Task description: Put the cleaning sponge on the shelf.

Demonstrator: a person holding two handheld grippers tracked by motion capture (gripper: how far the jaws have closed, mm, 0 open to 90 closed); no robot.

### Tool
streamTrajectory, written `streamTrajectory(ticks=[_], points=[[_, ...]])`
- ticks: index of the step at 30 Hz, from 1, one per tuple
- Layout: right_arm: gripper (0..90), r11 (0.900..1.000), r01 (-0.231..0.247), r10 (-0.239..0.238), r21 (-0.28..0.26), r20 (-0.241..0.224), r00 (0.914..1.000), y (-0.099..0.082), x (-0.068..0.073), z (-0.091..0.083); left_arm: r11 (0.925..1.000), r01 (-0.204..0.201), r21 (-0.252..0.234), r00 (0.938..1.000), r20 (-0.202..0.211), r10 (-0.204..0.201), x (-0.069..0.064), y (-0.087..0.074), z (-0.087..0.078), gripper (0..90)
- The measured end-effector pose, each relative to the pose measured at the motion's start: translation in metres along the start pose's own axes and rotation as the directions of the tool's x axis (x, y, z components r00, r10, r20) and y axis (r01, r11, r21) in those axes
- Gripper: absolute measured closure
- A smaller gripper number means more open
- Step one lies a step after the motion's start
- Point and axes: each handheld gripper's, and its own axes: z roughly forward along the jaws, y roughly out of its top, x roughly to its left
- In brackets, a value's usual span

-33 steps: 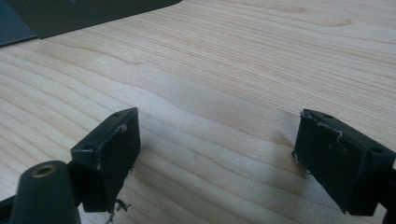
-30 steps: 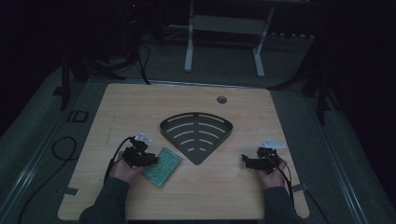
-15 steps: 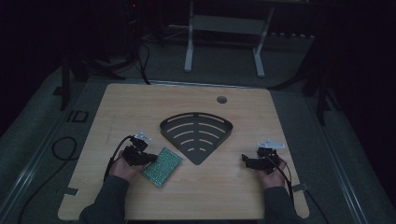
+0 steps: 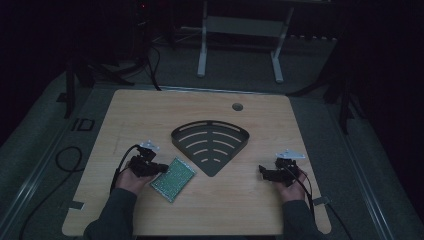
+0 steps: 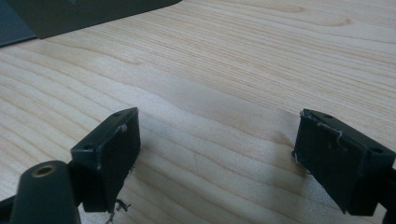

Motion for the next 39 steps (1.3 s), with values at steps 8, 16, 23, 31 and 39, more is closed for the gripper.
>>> streamTrajectory(ticks=[8, 16, 23, 31, 39], points=[[13.9, 1.0, 0.0, 0.0, 0.0, 0.0, 1.0, 0.0, 0.0, 0.0, 0.9997, -0.002, -0.023, 0.9999, 0.014, 0.002, -0.002, 0.005, -0.007, 90.0], [13.9, 1.0, 0.0, 0.0, -0.001, 0.0, 1.0, 0.0, 0.0, 0.0, 0.9991, -0.008, -0.041, 0.9998, 0.017, 0.009, -0.003, 0.008, -0.014, 90.0], [13.9, 1.0, 0.0, 0.0, 0.0, 0.0, 1.0, 0.0, 0.0, 0.0, 0.9986, -0.011, -0.051, 0.9997, 0.023, 0.012, -0.003, 0.01, -0.017, 90.0], [13.9, 1.0, -0.001, 0.001, -0.001, 0.0, 1.0, 0.0, 0.0, 0.0, 0.9977, -0.024, -0.064, 0.9991, 0.032, 0.026, -0.004, 0.016, -0.021, 90.0], [13.9, 1.0, -0.002, 0.002, 0.0, 0.0, 1.0, 0.0, 0.0, 0.0, 0.9962, -0.038, -0.079, 0.9987, 0.03, 0.041, -0.007, 0.026, -0.025, 90.0]])
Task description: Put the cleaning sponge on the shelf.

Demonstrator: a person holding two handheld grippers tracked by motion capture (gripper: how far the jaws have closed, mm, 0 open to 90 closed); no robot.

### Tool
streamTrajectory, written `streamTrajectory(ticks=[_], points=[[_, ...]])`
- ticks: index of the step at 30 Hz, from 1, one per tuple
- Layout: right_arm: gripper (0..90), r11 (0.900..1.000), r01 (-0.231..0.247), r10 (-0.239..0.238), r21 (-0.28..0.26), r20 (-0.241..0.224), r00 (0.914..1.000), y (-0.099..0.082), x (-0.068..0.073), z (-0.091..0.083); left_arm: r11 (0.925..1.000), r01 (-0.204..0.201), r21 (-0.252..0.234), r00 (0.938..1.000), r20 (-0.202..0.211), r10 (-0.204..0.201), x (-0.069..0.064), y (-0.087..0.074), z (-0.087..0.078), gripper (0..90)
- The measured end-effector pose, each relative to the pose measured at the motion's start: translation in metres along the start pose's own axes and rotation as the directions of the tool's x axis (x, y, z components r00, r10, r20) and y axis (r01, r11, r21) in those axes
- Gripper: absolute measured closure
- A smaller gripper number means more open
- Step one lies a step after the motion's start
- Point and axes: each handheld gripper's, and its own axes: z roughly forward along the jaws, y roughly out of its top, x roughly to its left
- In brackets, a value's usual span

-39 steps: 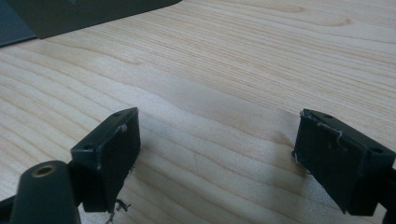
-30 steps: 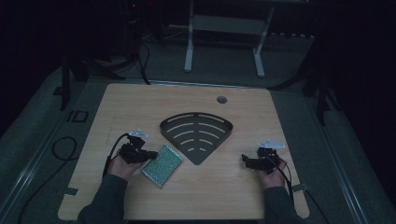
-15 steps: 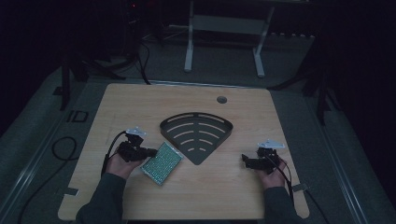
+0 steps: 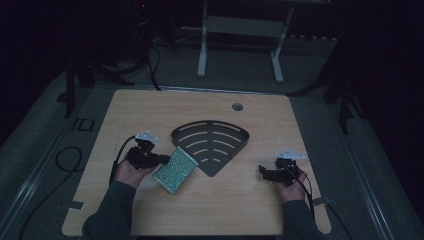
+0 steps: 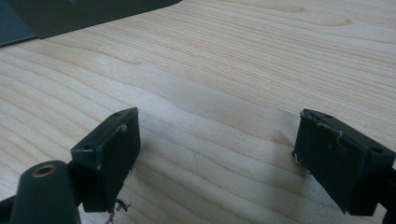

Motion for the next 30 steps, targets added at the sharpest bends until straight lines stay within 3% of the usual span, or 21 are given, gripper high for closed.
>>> streamTrajectory(ticks=[30], points=[[13.9, 1.0, 0.0, 0.0, 0.0, 0.0, 1.0, 0.0, 0.0, 0.0, 0.9983, -0.028, -0.051, 0.9996, -0.003, 0.028, 0.001, 0.028, -0.006, 90.0]])
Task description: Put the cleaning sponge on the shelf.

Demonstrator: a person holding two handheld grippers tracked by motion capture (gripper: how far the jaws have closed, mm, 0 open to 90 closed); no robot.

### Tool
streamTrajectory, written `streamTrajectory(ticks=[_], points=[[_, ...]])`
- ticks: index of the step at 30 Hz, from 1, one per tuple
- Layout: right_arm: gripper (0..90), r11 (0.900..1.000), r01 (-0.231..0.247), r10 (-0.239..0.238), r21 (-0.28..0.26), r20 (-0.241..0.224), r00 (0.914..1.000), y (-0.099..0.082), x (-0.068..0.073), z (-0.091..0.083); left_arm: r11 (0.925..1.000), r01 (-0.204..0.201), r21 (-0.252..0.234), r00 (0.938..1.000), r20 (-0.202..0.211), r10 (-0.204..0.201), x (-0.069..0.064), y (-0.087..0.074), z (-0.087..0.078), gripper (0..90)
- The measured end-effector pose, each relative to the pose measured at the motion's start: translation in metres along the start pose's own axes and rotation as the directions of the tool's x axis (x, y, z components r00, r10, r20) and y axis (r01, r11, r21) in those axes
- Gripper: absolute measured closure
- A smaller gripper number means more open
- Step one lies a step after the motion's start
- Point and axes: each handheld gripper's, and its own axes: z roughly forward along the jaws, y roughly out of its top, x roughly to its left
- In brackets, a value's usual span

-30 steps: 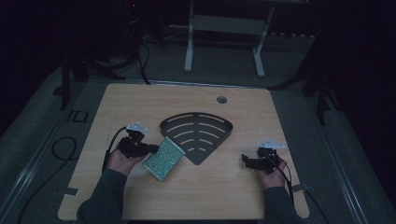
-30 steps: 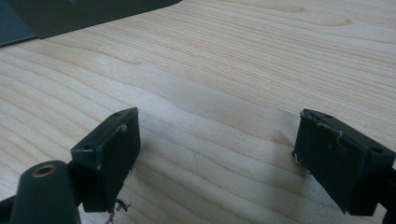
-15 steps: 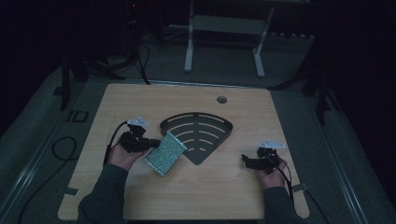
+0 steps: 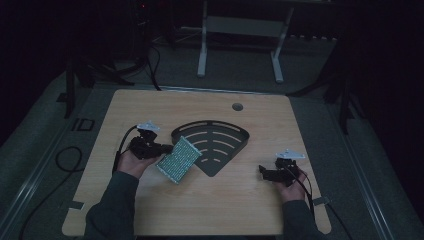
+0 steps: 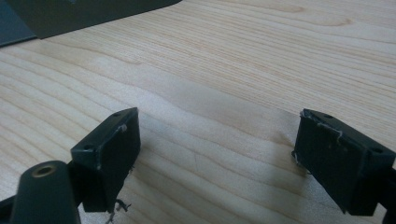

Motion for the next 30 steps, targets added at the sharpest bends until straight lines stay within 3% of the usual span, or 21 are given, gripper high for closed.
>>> streamTrajectory(ticks=[30], points=[[13.9, 1.0, 0.0, 0.0, 0.0, 0.0, 1.0, 0.0, 0.0, 0.0, 0.9985, -0.018, -0.052, 0.9998, 0.006, 0.019, 0.011, 0.031, 0.004, 90.0]])
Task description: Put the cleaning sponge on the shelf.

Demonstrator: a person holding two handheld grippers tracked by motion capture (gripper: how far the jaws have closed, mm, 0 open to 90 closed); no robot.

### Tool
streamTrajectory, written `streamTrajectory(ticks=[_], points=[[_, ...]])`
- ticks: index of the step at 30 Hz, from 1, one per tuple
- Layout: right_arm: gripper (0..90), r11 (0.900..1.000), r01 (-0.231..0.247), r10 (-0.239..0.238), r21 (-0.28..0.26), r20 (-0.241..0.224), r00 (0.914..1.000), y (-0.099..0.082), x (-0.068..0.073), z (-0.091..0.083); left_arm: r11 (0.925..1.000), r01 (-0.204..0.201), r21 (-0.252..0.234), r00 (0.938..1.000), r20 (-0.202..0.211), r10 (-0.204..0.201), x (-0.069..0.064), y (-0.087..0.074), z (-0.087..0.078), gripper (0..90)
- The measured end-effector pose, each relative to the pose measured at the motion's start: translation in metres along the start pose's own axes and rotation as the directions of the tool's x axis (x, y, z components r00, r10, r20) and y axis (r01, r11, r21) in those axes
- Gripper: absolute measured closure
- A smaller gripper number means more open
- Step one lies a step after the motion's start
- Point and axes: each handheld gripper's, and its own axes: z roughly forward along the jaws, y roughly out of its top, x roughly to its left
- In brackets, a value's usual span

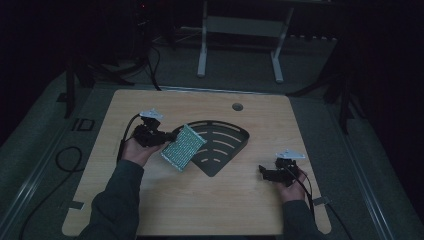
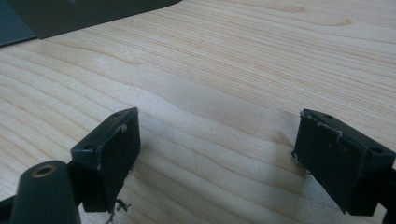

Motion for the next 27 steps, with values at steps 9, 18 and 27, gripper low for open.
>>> streamTrajectory(ticks=[9, 18, 27], points=[[13.9, 1.0, 0.0, 0.0, 0.0, 0.0, 1.0, 0.0, 0.0, 0.0, 0.9999, -0.013, -0.003, 0.9999, -0.008, 0.013, 0.004, 0.009, 0.004, 90.0], [13.9, 1.0, 0.0, 0.0, 0.0, 0.0, 1.0, 0.0, 0.0, 0.0, 0.9998, -0.019, 0.001, 0.9997, -0.015, 0.019, 0.007, 0.017, 0.005, 90.0], [13.9, 1.0, 0.0, 0.0, 0.0, 0.0, 1.0, 0.0, 0.0, 0.0, 0.9997, -0.019, -0.013, 0.9998, -0.01, 0.019, 0.009, 0.022, 0.008, 90.0]])
